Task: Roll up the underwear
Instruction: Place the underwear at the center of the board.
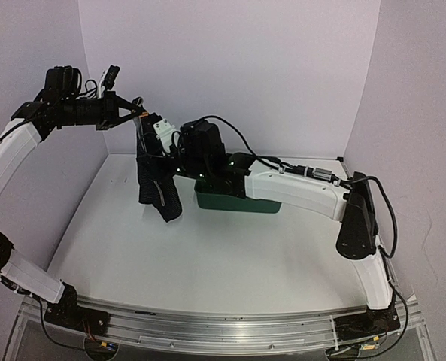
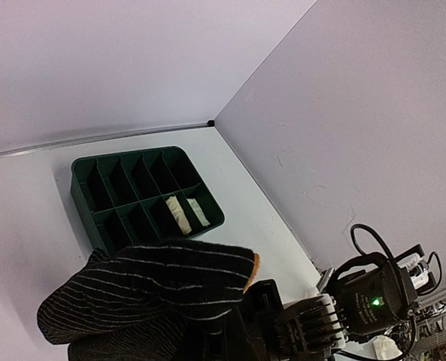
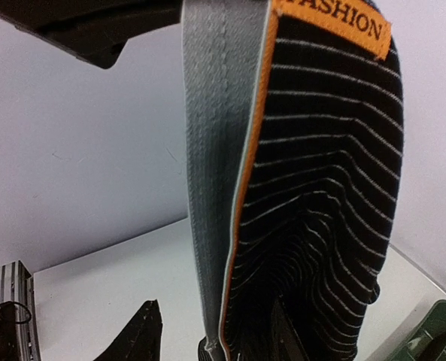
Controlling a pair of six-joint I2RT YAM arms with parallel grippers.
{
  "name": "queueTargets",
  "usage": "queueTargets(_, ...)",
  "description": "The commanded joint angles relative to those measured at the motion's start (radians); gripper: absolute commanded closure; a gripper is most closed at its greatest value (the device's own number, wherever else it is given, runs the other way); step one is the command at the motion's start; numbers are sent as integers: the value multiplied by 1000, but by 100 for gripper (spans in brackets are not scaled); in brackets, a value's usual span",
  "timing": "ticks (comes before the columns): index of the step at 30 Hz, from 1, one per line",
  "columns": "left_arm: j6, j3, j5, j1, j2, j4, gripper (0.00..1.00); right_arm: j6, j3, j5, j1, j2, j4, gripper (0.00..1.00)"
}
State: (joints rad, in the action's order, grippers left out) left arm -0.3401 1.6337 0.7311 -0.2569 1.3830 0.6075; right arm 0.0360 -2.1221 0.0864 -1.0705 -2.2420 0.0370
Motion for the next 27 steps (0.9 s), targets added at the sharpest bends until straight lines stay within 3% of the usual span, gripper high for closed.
queueTargets(1, 6, 12, -2, -3, 2, -63, 100, -69, 28, 13, -17, -13, 19, 54)
queueTargets(7, 4, 15, -1, -4, -1, -62, 100, -61, 70, 80, -4, -57, 19, 56)
queueTargets(11, 3, 16, -1, -4, -5, -60, 100, -78, 88, 82, 12, -83, 18, 63)
queueTargets(14, 3, 12, -4, -4, -8, -55, 100, -71, 79, 71, 14, -98, 18, 73)
queueTargets(17, -4, 3, -7, -3, -8, -51, 100, -69, 83, 73, 18, -100, 18, 97)
queueTargets(18, -5, 1, -15, -1, -8, -39, 100, -67, 93, 75, 21, -92, 18, 99)
queueTargets(23, 59, -74, -123, 33, -31, 40, 100, -55, 179, 76, 58, -7, -11, 100)
queueTargets(27, 74, -159, -137, 139, -42, 57, 100, 36, 56, 72, 119, -18, -220, 100)
